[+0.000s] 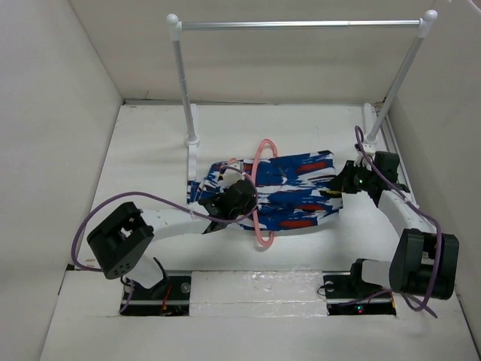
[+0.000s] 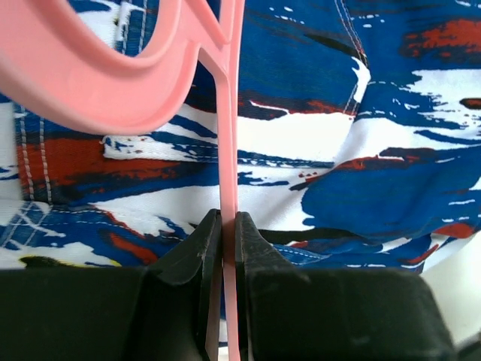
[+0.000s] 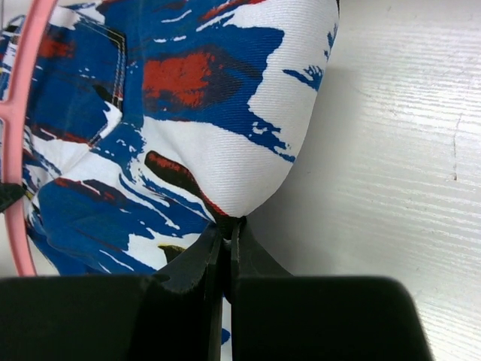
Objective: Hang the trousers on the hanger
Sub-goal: Place the trousers on the hanger, then place the hanger at the clothesline.
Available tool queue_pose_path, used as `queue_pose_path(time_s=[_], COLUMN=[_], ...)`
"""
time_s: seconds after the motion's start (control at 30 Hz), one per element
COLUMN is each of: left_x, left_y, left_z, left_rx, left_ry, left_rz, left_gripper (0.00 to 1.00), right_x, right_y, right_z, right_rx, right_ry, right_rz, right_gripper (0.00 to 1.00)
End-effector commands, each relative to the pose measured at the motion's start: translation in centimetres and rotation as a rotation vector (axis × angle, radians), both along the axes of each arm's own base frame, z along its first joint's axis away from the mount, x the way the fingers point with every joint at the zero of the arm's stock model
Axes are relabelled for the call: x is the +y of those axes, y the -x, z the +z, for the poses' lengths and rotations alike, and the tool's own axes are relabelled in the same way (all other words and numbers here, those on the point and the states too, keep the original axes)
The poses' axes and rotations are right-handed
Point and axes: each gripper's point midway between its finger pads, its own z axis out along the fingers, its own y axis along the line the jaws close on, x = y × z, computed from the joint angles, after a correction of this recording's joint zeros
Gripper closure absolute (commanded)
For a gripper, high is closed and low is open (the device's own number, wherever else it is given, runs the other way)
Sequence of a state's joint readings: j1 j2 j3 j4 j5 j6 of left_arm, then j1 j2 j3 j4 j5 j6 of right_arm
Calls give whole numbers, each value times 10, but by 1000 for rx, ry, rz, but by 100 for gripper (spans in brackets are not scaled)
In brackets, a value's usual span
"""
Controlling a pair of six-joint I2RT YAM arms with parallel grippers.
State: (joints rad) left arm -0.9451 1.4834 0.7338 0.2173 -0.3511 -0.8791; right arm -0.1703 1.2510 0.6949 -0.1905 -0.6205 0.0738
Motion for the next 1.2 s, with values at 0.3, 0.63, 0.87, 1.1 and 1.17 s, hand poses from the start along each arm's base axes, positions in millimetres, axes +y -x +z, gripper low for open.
queue_pose_path(time_s=[0.3, 0.63, 0.87, 1.1, 1.17], left_x=[-5, -27, -44, -54, -58], left_y=[-33, -25, -22, -22, -24], left_z=[70, 129, 167, 201, 210], left_rx=[-143, -272, -349, -406, -422], left_ry=[-115, -108, -102, -43, -25], left_rz=[114, 119, 113, 96, 97], left_gripper=[100, 100, 100, 100, 100], right_x=[-19, -22, -13, 28, 62], right_y=[-21, -18, -15, 16, 38], right_z=[-26, -48, -18, 105, 134], right_rx=[-8, 71, 19, -224, -303], right_ry=[73, 99, 118, 95, 35], right_rz=[7, -1, 48, 153, 229], right_gripper=[100, 100, 61, 28, 27])
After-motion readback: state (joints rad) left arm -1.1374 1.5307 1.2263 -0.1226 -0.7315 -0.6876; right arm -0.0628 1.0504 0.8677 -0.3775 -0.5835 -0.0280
